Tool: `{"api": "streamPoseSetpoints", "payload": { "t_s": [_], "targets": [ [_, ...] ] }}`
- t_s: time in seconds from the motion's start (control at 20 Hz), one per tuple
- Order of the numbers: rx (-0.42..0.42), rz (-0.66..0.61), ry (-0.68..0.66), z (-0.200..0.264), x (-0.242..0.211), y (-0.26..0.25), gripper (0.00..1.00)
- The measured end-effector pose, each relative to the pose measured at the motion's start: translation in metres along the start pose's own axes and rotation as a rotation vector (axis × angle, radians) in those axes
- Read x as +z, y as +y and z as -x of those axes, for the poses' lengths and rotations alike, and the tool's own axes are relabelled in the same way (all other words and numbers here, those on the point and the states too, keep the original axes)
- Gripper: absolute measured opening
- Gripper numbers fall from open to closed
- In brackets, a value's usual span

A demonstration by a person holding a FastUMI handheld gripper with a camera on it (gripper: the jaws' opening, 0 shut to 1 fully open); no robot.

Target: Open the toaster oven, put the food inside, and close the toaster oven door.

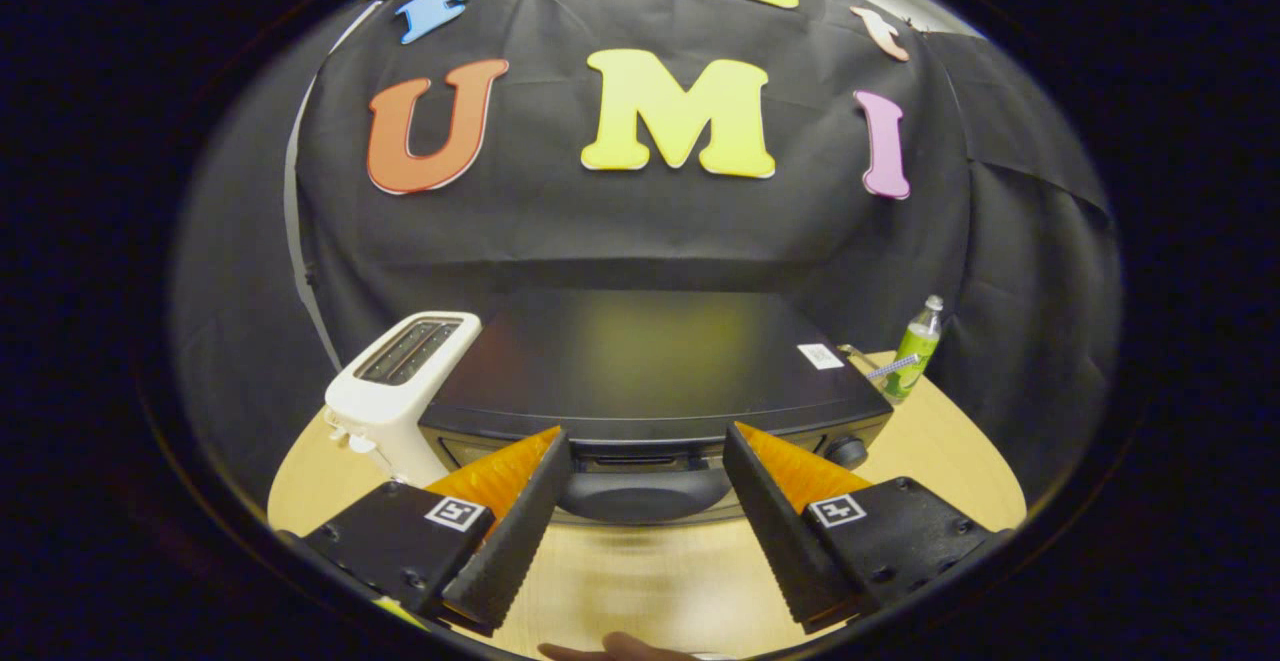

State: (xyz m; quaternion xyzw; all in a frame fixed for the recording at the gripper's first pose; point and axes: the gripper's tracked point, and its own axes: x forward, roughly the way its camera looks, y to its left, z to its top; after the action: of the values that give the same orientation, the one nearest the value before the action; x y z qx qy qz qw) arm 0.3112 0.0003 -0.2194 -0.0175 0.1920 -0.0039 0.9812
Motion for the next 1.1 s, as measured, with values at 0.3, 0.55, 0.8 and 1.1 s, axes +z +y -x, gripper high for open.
{"api": "streamPoseSetpoints", "payload": {
  "t_s": [0.3,0.55,0.8,1.1],
  "targets": [
    [0.03,-0.027,0.043,-0.015,-0.011,0.003,1.0],
    [0.031,-0.023,0.054,0.0,-0.02,0.001,1.0],
    [0.043,-0.03,0.057,0.024,-0.044,-0.002,1.0],
    [0.058,-0.051,0.099,0.046,-0.088,-0.005,1.0]
  ]
}}
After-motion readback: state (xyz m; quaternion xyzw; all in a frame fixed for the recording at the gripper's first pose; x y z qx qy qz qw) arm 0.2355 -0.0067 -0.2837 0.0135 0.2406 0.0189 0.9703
